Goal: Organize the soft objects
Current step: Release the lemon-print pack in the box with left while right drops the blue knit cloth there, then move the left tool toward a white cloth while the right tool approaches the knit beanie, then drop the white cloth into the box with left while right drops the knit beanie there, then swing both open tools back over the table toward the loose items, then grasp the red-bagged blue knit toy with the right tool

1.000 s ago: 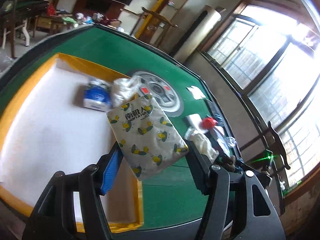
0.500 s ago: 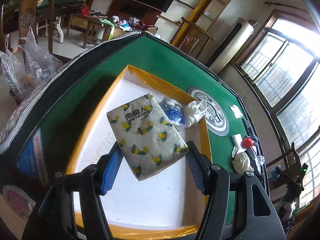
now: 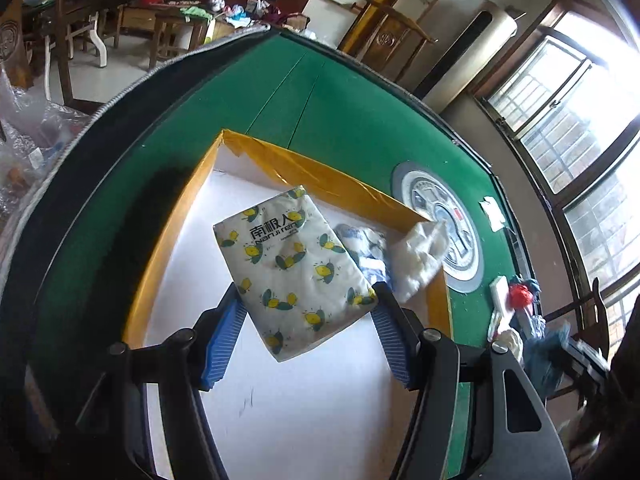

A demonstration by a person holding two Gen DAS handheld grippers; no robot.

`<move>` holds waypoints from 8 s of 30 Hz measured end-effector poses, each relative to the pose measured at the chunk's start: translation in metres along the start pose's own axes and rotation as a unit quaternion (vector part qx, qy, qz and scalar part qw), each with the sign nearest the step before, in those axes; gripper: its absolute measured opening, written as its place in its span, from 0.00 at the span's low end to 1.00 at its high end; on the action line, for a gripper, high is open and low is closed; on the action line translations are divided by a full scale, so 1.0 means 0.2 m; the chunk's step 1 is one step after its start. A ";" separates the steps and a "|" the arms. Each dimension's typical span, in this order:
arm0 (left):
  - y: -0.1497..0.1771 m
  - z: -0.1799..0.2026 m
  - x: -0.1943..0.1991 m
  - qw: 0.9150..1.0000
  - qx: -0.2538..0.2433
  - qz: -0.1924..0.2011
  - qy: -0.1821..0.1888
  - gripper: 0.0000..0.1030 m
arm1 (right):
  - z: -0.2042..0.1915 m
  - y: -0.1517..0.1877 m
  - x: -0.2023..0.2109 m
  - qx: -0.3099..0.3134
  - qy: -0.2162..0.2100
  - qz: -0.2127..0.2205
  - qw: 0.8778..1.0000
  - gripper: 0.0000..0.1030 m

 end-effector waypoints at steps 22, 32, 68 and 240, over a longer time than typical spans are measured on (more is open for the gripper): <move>-0.12 -0.09 -0.11 0.995 0.091 -0.010 0.049 0.70 | -0.10 -0.08 -0.55 0.022 0.028 -0.060 0.998 0.51; 0.02 -0.02 0.20 0.989 0.113 0.031 0.090 0.74 | 0.07 -0.06 -0.15 -0.013 0.042 0.019 0.999 0.56; 0.88 0.75 0.23 0.990 -0.044 -0.008 0.137 0.80 | 0.59 0.44 0.22 -0.191 -0.174 -0.010 0.966 0.56; 1.01 1.19 -0.17 0.981 -0.118 -0.113 0.103 0.78 | 1.14 0.56 0.27 -0.186 0.017 0.024 0.982 0.51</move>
Point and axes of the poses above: each gripper's, at about its wrist camera, not at the fingertips, and x roughly against the way its jaws point, z to its right, y to its underside, the point moved 6 cm from there along -x, roughly the way its jaws point, and after that the axes turned 3 degrees about x, right-handed, at the moved point
